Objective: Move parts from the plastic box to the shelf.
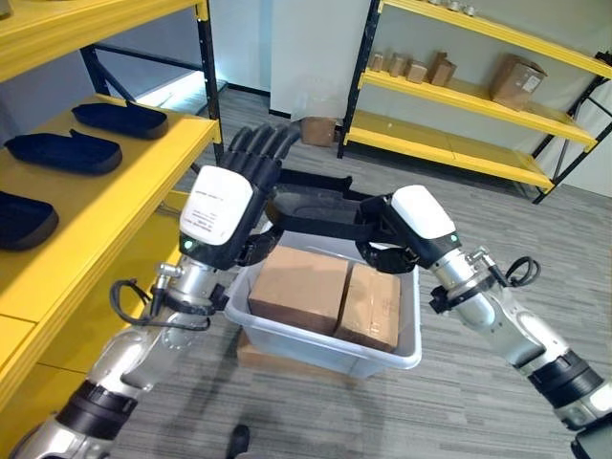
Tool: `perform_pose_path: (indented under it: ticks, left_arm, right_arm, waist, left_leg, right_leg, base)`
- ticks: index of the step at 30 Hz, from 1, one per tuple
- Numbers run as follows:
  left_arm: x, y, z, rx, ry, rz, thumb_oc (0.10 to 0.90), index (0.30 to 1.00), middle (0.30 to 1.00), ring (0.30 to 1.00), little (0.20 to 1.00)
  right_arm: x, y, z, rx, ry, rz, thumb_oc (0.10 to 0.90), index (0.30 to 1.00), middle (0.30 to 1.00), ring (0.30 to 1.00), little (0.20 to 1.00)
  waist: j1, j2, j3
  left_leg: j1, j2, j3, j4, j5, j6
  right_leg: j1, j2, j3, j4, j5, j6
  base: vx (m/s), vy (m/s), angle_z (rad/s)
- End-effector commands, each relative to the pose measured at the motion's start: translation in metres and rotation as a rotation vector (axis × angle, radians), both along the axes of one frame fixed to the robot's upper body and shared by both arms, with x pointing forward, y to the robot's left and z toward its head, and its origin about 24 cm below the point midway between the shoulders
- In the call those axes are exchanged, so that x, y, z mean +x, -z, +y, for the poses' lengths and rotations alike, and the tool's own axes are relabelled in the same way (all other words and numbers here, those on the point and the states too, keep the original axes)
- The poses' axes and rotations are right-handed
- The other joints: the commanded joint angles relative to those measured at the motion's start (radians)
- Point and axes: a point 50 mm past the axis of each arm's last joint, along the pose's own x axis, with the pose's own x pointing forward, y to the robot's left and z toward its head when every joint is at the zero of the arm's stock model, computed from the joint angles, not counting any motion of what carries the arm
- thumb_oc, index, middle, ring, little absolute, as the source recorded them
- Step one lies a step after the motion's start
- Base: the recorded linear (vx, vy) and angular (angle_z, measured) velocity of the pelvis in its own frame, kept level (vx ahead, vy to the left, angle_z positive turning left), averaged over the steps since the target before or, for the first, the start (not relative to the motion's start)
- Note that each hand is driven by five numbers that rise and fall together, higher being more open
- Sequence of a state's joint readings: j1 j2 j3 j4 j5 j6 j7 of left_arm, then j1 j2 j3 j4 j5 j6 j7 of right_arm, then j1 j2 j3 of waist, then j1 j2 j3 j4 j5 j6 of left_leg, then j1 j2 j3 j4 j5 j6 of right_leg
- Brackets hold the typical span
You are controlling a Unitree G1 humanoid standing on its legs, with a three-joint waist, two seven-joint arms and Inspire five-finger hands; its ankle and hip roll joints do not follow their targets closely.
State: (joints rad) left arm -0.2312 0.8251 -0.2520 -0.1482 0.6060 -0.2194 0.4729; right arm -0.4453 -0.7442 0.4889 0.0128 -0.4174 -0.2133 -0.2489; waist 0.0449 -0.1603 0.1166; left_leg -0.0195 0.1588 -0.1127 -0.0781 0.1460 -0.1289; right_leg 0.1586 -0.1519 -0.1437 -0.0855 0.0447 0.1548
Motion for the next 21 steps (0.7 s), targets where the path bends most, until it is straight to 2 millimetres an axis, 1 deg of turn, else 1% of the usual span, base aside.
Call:
perform_pose_path:
  ticks: [1,9,14,19,20,21]
  left_arm:
    - [0.006,-0.015,-0.006,-0.032,0.019,-0.13,0.9,1.0,1.0,1.0,1.0]
    - [0.013,-0.017,-0.005,0.035,-0.003,-0.142,0.9,1.0,1.0,1.0,1.0]
    - [0.016,-0.016,-0.009,0.072,0.012,-0.14,0.9,1.0,1.0,1.0,1.0]
    - [0.018,-0.016,-0.018,0.163,0.058,-0.139,0.9,1.0,1.0,1.0,1.0]
    - [0.018,-0.016,-0.02,0.172,0.064,-0.138,0.855,0.937,0.937,0.937,0.937]
    - [0.017,-0.016,-0.022,0.182,0.075,-0.138,0.686,0.701,0.701,0.701,0.701]
  right_arm:
    - [0.01,-0.051,0.008,0.136,-0.042,-0.177,0.4,0.3,0.3,0.3,0.3]
    - [0.01,-0.051,0.011,0.123,-0.059,-0.173,0.4,0.3,0.3,0.3,0.3]
    - [0.01,-0.05,0.013,0.111,-0.07,-0.17,0.4,0.3,0.3,0.3,0.3]
    - [0.009,-0.051,0.016,0.114,-0.084,-0.172,0.4,0.3,0.3,0.3,0.3]
    - [0.009,-0.051,0.016,0.112,-0.086,-0.172,0.4,0.3,0.3,0.3,0.3]
    - [0.009,-0.051,0.016,0.111,-0.087,-0.173,0.4,0.3,0.3,0.3,0.3]
  waist:
    - [-0.009,0.032,-0.154]
    - [-0.021,0.042,-0.154]
    - [-0.03,0.047,-0.154]
    - [-0.039,0.056,-0.153]
    - [-0.04,0.056,-0.152]
    - [-0.041,0.057,-0.151]
  left_leg:
    - [0.084,0.031,0.011,-0.009,-0.115,0.045]
    - [0.089,0.031,0.023,-0.009,-0.116,0.044]
    - [0.09,0.029,0.027,-0.009,-0.116,0.044]
    - [0.091,0.029,0.032,-0.009,-0.116,0.044]
    - [0.091,0.029,0.032,-0.009,-0.116,0.044]
    - [0.091,0.029,0.032,-0.009,-0.116,0.044]
  right_leg:
    - [-0.09,-0.002,-0.019,0.074,-0.001,0.01]
    - [-0.091,-0.004,-0.008,0.07,0.001,0.01]
    - [-0.092,-0.004,-0.003,0.066,0.004,0.011]
    - [-0.094,-0.005,0.0,0.066,0.005,0.012]
    - [-0.094,-0.005,0.001,0.066,0.005,0.012]
    - [-0.095,-0.005,0.001,0.066,0.005,0.012]
  base:
    - [0.0,0.009,-0.03]
    - [0.0,0.007,-0.07]
    - [0.0,0.0,0.0]
    - [0.0,0.003,-0.01]
    - [0.0,0.0,0.0]
    - [0.0,0.0,0.0]
